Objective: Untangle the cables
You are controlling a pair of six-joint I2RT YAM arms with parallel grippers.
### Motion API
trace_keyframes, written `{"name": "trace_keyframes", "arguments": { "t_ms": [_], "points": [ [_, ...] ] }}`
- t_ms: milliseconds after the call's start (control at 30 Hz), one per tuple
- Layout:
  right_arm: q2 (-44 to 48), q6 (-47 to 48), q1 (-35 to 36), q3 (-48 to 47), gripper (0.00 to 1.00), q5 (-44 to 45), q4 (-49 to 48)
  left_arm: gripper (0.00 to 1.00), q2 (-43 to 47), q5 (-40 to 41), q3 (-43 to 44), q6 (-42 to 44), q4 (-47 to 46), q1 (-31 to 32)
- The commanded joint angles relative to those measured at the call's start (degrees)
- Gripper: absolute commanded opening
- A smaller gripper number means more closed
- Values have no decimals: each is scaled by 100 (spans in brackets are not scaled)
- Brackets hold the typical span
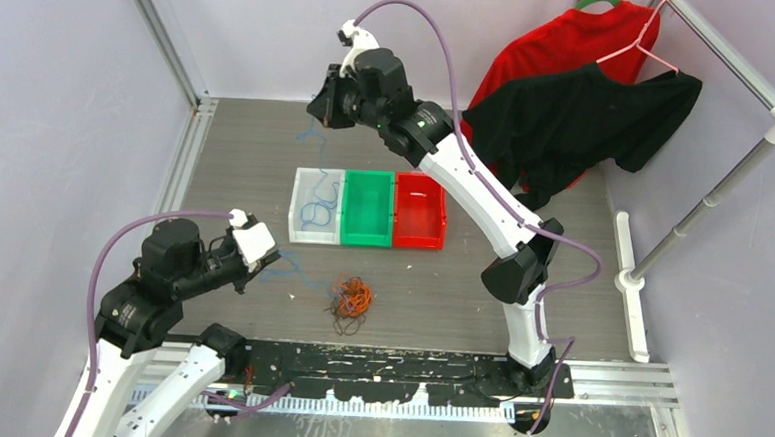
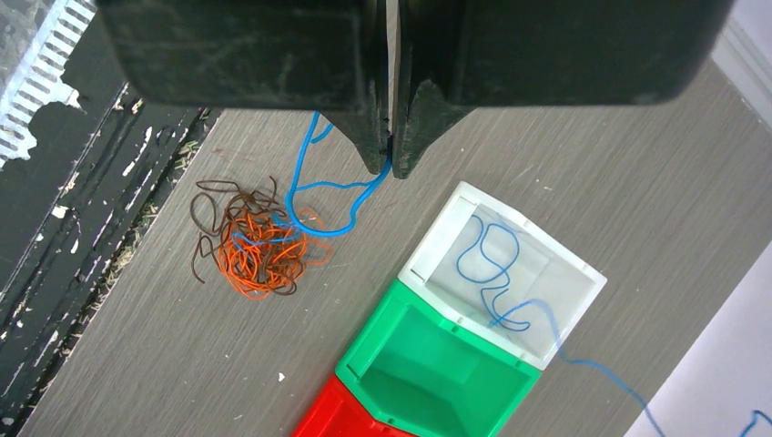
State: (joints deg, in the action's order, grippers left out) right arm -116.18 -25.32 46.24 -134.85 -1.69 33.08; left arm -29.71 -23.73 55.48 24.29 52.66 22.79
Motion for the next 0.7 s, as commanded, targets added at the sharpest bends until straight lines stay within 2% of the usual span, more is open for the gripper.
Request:
{"name": "trace_keyframes", "arguments": {
  "t_ms": [0, 200, 400, 667],
  "points": [
    [534, -588, -167, 106, 1, -610, -665, 0, 84, -158, 156, -14, -64, 7],
    [702, -711, -220, 195, 1, -776, -780, 0, 88, -202, 156, 6, -68, 9],
    [575, -502, -218, 884, 1, -637, -772, 0, 81, -207, 194, 5, -59, 7],
    [269, -127, -212, 1225, 1, -305, -630, 0, 78, -194, 217, 60, -26, 7]
  ]
}}
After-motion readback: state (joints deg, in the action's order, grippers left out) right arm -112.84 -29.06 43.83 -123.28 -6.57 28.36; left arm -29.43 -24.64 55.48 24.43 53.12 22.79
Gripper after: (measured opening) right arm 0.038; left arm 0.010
